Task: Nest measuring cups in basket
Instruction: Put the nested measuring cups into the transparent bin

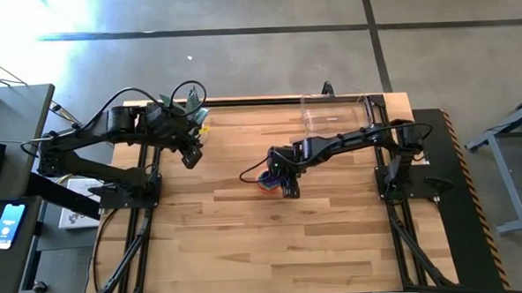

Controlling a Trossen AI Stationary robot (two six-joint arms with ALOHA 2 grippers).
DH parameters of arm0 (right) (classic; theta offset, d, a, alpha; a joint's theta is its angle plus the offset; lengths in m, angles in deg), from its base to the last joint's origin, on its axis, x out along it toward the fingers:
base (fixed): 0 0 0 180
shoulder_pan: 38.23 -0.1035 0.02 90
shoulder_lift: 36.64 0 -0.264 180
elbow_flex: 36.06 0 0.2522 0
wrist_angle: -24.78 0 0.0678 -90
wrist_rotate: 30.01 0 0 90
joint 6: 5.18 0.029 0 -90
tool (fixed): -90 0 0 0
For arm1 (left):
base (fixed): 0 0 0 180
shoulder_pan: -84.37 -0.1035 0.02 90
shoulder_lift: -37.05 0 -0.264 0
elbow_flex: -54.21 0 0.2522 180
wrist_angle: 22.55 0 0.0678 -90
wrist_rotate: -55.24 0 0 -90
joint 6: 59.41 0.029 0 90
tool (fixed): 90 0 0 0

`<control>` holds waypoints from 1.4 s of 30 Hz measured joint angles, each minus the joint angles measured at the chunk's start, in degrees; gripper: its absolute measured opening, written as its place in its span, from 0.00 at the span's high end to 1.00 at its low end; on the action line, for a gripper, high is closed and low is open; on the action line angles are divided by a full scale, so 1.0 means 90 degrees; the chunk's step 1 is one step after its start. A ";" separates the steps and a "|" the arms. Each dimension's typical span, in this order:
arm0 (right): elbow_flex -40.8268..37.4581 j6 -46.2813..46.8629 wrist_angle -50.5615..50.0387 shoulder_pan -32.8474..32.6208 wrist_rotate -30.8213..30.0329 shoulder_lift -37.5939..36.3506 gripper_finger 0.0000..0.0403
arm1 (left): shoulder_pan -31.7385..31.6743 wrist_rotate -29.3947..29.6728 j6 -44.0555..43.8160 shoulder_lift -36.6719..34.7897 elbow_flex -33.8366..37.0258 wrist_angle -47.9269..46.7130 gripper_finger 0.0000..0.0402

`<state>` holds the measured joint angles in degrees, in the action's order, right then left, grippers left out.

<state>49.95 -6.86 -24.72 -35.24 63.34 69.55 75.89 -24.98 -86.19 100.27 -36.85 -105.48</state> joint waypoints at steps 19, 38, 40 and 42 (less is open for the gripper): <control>0.0000 0.0190 -0.0006 -0.0017 0.0068 0.0000 0.64 | -0.0001 0.0002 0.0048 0.0000 0.0000 -0.0002 0.81; 0.0000 0.0207 -0.0002 -0.0206 -0.0441 0.0000 0.67 | -0.0001 0.0005 0.0208 0.0000 0.0000 -0.0005 0.81; 0.0000 0.0207 -0.0004 -0.0221 -0.0469 0.0000 0.67 | -0.0001 0.0005 0.0208 0.0000 0.0000 -0.0005 0.81; 0.0000 0.0207 -0.0002 -0.0222 -0.0457 0.0000 0.68 | -0.0001 0.0005 0.0196 0.0000 0.0000 -0.0004 0.81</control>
<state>49.95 -4.99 -24.73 -37.24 59.24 69.55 75.88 -24.94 -84.42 100.27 -36.85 -105.51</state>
